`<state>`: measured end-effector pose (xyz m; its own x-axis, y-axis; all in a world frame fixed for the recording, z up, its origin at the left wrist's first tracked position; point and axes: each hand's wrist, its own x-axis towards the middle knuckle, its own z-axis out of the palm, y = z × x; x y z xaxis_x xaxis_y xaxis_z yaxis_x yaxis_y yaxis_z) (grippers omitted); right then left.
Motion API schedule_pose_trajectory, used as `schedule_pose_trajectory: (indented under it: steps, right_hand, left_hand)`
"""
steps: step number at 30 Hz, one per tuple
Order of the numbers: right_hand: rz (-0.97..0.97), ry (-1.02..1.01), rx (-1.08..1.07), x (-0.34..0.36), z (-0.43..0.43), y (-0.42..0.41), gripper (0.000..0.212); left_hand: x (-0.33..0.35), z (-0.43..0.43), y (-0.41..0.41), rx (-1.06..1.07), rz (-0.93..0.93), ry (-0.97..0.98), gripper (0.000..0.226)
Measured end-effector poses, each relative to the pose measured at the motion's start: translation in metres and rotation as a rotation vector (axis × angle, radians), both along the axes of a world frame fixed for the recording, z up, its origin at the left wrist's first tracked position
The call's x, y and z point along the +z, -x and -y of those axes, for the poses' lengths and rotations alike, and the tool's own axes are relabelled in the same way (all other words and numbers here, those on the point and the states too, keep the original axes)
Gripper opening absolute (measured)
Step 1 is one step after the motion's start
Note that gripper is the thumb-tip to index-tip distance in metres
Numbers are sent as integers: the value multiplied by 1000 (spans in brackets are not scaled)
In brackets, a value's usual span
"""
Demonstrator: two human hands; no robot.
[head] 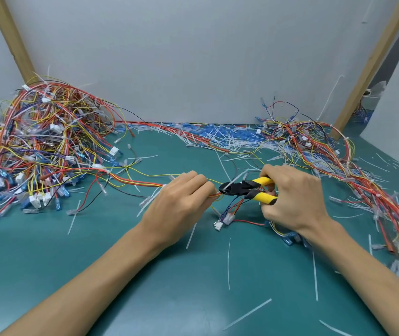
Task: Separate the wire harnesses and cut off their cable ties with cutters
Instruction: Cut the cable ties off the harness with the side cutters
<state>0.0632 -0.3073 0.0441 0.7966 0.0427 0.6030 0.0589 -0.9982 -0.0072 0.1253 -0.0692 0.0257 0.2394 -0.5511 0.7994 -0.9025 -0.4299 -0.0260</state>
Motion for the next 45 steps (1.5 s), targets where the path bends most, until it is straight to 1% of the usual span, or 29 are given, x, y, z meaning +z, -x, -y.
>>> schedule_pose_trajectory:
  steps: [6, 9, 13, 19, 23, 30, 37, 41, 45]
  right_hand:
    - [-68, -62, 64, -1, 3, -1, 20]
    - [-93, -51, 64, -1, 3, -1, 21]
    - [-73, -14, 68, -1, 3, -1, 28]
    - [-46, 36, 34, -1, 3, -1, 28]
    - [-44, 51, 15, -1, 3, -1, 27]
    - [-177, 18, -16, -5, 5, -4, 26]
    - [-294, -22, -37, -5, 6, -6, 23]
    - [-318, -36, -37, -8, 8, -7, 24]
    - [-279, -44, -23, -11, 8, -6, 27]
  left_hand:
    - [-1, -1, -1, -38, -31, 14, 24]
    - [-2, -1, -2, -30, -45, 21, 23]
    - [-3, 0, -2, -29, -76, 25, 23]
    - [-5, 0, -3, -33, -123, 37, 25]
    - [-6, 1, -2, -37, -143, 57, 22]
    - [-10, -1, -3, -46, -236, 81, 20]
    - [-11, -2, -4, -37, -262, 64, 18]
    - [-11, -2, -3, -36, -282, 56, 17]
    - [-11, -1, -2, -20, -312, 57, 16]
